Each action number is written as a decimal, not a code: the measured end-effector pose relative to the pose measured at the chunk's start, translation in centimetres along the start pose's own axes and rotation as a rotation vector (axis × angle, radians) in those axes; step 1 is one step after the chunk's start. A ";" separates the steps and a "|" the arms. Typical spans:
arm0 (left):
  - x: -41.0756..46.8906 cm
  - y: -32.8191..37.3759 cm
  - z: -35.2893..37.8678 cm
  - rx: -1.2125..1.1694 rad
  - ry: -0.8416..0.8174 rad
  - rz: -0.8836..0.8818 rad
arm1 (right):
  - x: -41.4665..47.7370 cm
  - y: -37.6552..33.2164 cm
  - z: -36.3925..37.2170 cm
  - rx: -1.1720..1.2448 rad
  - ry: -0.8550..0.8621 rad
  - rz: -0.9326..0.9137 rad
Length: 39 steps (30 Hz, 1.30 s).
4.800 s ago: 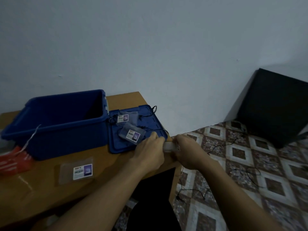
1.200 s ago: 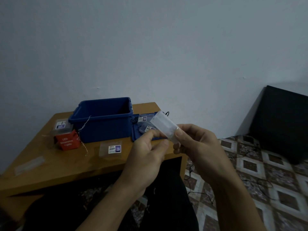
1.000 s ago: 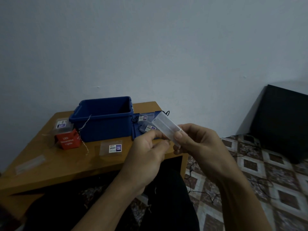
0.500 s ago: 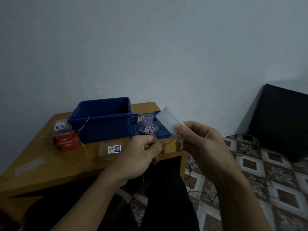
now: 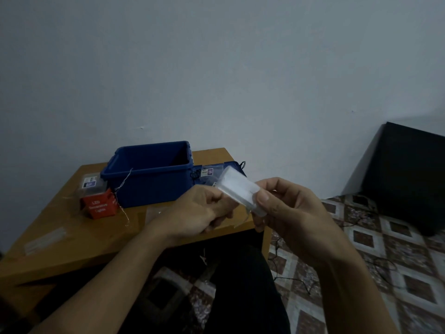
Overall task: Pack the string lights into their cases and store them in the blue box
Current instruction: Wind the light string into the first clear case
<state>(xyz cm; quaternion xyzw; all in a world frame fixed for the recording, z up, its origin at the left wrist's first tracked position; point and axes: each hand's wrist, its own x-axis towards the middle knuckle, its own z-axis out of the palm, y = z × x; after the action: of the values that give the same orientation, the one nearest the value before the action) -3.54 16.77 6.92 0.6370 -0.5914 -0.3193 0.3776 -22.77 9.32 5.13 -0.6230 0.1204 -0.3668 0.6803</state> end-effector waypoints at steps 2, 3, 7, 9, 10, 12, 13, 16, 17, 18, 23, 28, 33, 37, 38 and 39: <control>0.3 0.4 -0.5 0.244 0.058 0.121 | -0.3 -0.2 -0.1 -0.043 -0.038 0.002; 0.5 0.4 -0.8 0.306 0.057 0.164 | -0.4 -0.3 -0.2 -0.069 -0.058 0.008; 0.9 1.5 -1.7 0.301 -0.050 0.172 | -0.9 -0.8 -0.5 -0.237 -0.126 0.032; 1.0 2.2 -2.1 0.198 -0.087 0.119 | -1.1 -1.0 -0.6 -0.294 -0.146 0.040; 1.0 2.7 -2.3 0.162 -0.091 0.090 | -1.2 -1.1 -0.5 -0.322 -0.150 0.045; 0.7 3.9 -2.7 0.092 -0.086 0.065 | -1.2 -1.2 -0.1 -0.415 -0.132 0.046; 0.6 4.4 -2.9 0.074 -0.073 0.071 | -1.1 -1.1 0.1 -0.482 -0.103 0.039; 0.0 5.4 -2.7 0.117 0.011 0.105 | -0.6 -0.5 0.4 -0.688 0.033 -0.011; -0.3 5.6 -2.3 0.129 0.036 0.119 | -0.5 -0.3 0.4 -0.752 0.078 -0.037; -0.9 5.9 -1.9 0.140 0.049 0.134 | -0.4 -0.1 0.5 -0.802 0.111 -0.063; -3.2 6.0 0.2 0.098 0.066 0.196 | -0.1 0.2 0.6 -0.771 0.211 -0.198; -4.0 3.5 2.6 -0.084 0.192 0.088 | -0.1 0.3 0.4 -0.627 0.243 -0.270; -3.5 2.2 4.1 -0.178 0.278 0.061 | 0.1 0.2 1.0 -0.431 0.250 -0.287; -3.3 2.0 3.6 -0.272 0.322 0.082 | 0.1 0.0 1.2 -0.326 0.223 -0.277; -3.3 2.0 3.5 -0.299 0.311 0.105 | 0.1 -0.1 1.2 -0.306 0.218 -0.272; -3.3 2.1 3.4 -0.315 0.300 0.127 | 0.1 -0.1 1.3 -0.289 0.214 -0.266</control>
<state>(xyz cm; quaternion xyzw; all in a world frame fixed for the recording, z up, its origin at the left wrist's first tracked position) -7.86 19.70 6.81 0.5720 -0.5101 -0.2850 0.5757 -21.99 10.25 5.51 -0.6818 0.1600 -0.4963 0.5131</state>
